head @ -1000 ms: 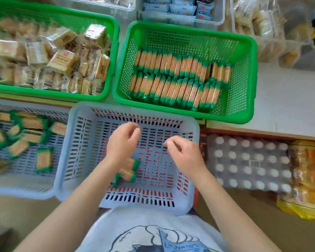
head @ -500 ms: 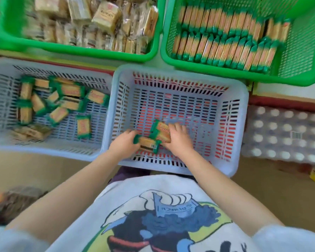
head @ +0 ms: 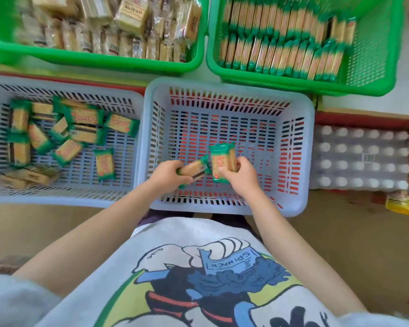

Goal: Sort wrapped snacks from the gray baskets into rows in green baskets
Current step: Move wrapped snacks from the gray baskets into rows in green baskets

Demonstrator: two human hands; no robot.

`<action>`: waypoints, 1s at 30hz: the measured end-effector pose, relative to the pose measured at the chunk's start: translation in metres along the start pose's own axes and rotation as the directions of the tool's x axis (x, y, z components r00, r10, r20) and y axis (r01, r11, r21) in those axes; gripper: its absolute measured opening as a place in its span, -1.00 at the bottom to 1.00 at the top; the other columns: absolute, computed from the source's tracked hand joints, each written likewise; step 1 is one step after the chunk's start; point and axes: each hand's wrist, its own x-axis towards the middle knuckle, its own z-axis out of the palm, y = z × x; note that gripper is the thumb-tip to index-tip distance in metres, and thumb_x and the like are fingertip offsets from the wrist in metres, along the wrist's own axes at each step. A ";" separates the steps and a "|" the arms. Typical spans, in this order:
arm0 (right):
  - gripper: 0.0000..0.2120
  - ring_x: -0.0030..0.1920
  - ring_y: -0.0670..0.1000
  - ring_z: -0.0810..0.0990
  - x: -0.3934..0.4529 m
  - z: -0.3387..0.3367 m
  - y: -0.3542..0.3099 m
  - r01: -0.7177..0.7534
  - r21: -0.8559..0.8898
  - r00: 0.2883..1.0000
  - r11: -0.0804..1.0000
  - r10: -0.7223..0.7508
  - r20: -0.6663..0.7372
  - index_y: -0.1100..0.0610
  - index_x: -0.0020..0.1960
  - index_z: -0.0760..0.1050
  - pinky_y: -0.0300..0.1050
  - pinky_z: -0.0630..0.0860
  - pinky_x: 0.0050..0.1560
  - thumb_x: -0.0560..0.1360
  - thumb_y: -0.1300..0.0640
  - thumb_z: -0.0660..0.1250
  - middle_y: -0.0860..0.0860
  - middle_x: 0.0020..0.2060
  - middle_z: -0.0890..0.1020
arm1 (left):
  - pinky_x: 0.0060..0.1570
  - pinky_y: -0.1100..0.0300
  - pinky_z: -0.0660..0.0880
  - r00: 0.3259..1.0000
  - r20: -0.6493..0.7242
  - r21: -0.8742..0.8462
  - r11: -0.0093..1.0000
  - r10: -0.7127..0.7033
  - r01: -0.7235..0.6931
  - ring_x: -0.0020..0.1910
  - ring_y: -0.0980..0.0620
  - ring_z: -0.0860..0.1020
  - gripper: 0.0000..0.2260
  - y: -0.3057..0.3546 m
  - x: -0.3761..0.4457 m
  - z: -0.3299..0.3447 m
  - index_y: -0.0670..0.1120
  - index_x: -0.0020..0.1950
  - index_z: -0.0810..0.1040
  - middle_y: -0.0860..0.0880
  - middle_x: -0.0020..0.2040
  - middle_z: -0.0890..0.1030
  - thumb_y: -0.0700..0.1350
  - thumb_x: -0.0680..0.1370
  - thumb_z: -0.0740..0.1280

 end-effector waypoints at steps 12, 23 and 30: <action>-0.80 0.04 -0.11 0.66 -0.043 -0.119 -0.089 0.232 0.600 0.972 0.766 -0.208 -0.111 -0.03 0.13 0.48 -0.13 0.52 0.07 0.55 0.10 0.43 -0.07 0.04 0.67 | -0.12 0.09 0.62 0.975 -0.035 -0.823 0.547 0.220 -0.154 0.01 0.00 0.67 -0.84 0.157 -0.028 -0.067 -0.11 0.15 0.48 -0.09 0.07 0.61 -0.19 0.59 0.37; -0.73 0.27 -0.07 0.57 -0.030 -0.197 -0.093 0.321 0.489 0.940 0.811 -0.335 -0.062 -0.05 0.38 0.39 -0.04 0.45 0.37 0.70 0.04 0.16 -0.02 0.27 0.59 | 0.15 0.01 0.55 0.952 -0.074 -0.758 0.604 0.297 -0.248 0.09 0.04 0.66 -0.51 0.282 -0.018 -0.038 0.00 0.30 0.49 0.00 0.14 0.68 0.25 0.50 0.40; -0.66 0.33 -0.15 0.50 0.010 -0.244 -0.077 0.246 0.475 0.957 0.845 -0.289 0.019 -0.08 0.47 0.30 -0.04 0.38 0.44 0.70 -0.02 0.12 -0.11 0.34 0.52 | -0.07 0.24 0.52 0.972 -0.121 -0.709 0.667 0.203 -0.228 0.03 0.09 0.60 -0.56 0.338 0.029 -0.013 -0.09 0.31 0.36 -0.05 0.15 0.57 0.17 0.59 0.32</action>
